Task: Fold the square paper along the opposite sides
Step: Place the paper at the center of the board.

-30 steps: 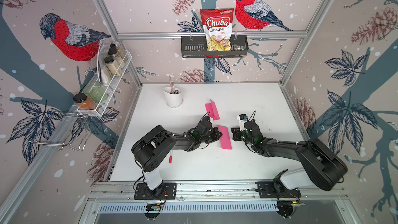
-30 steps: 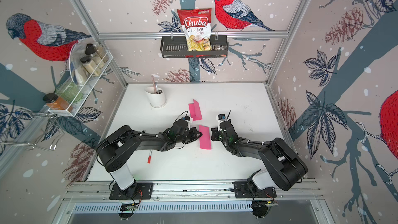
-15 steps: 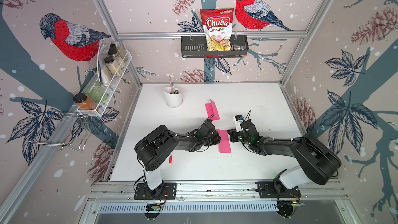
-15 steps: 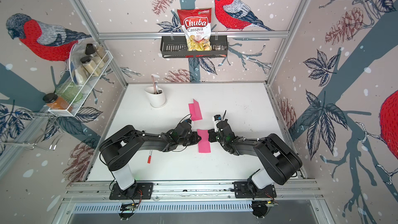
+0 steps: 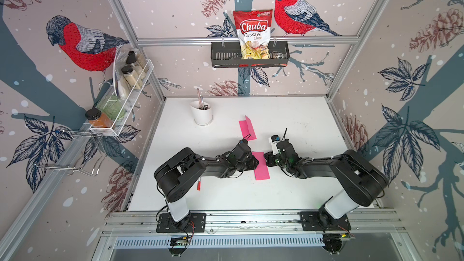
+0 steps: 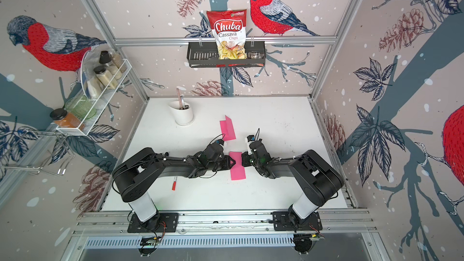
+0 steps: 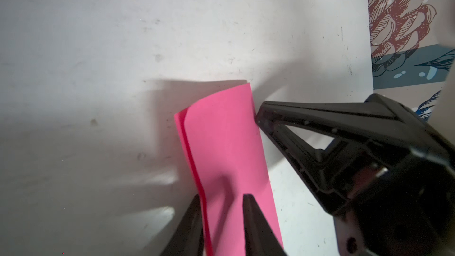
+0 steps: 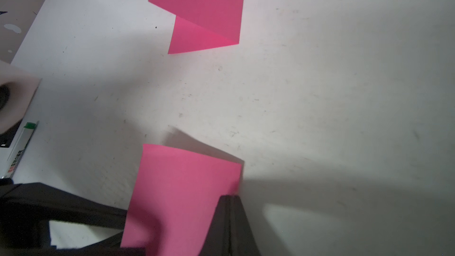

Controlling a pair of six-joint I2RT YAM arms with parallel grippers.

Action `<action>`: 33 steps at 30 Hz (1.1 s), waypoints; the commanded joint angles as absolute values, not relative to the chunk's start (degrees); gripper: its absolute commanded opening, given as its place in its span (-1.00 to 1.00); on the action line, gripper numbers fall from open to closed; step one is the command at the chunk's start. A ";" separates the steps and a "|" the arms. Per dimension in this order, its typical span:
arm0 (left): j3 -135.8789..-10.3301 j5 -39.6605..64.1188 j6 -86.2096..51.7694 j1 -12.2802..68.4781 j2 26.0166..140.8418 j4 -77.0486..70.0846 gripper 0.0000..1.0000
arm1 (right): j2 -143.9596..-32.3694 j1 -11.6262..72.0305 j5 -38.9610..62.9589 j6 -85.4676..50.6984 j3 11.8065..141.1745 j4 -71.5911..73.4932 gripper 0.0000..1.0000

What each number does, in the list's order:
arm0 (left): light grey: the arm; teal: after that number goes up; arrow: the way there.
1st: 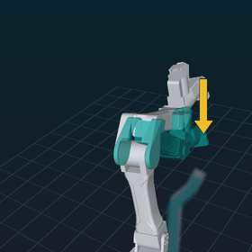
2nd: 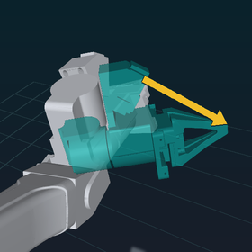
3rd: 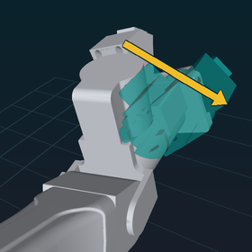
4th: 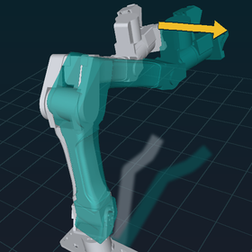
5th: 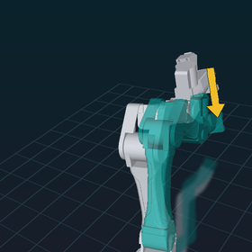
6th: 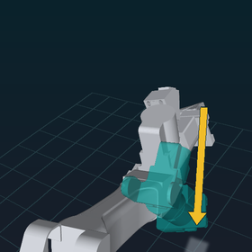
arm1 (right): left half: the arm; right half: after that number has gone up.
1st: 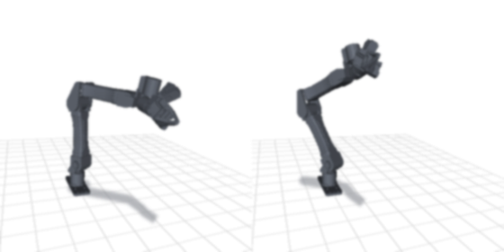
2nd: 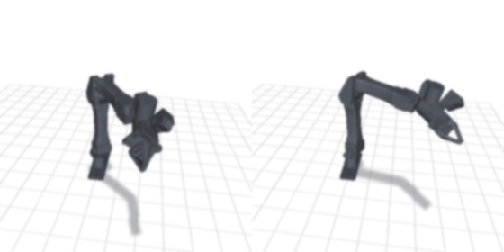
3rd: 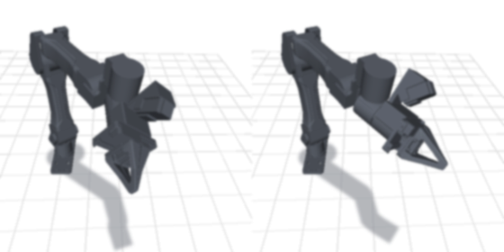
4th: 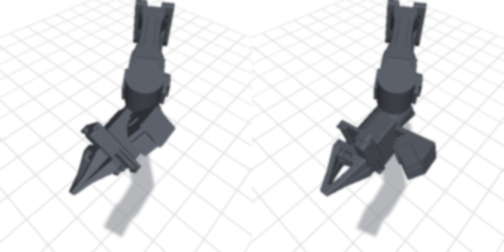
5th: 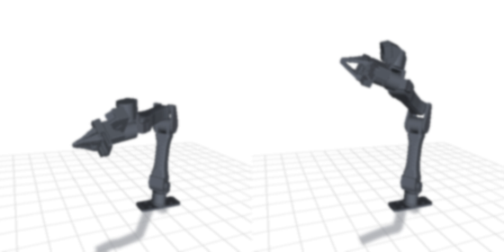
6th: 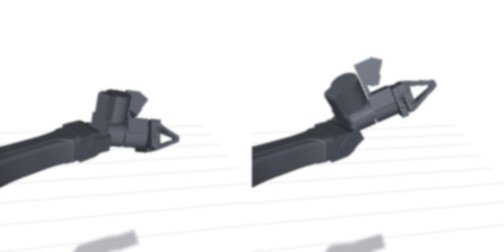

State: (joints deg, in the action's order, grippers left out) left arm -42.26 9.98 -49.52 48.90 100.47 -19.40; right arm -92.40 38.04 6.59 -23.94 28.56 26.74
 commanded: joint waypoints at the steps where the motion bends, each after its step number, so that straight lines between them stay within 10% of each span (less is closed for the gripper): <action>1: -42.66 7.43 -47.88 49.05 99.66 -13.72 -0.27 | -92.98 38.57 6.53 -23.31 29.09 26.20 -0.85; 14: -46.85 0.27 -43.92 49.22 96.83 -6.18 0.59 | -92.36 38.73 4.99 -23.57 29.36 25.31 -0.83; 33: -45.58 -1.09 -41.40 49.24 94.16 -9.70 0.40 | -85.71 38.87 1.25 -24.08 28.84 24.63 -0.67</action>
State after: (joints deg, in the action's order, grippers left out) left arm -45.89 0.45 -43.05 49.01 95.35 -7.68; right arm -87.07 38.87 3.81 -23.99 28.95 24.75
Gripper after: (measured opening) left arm 0.701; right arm 0.146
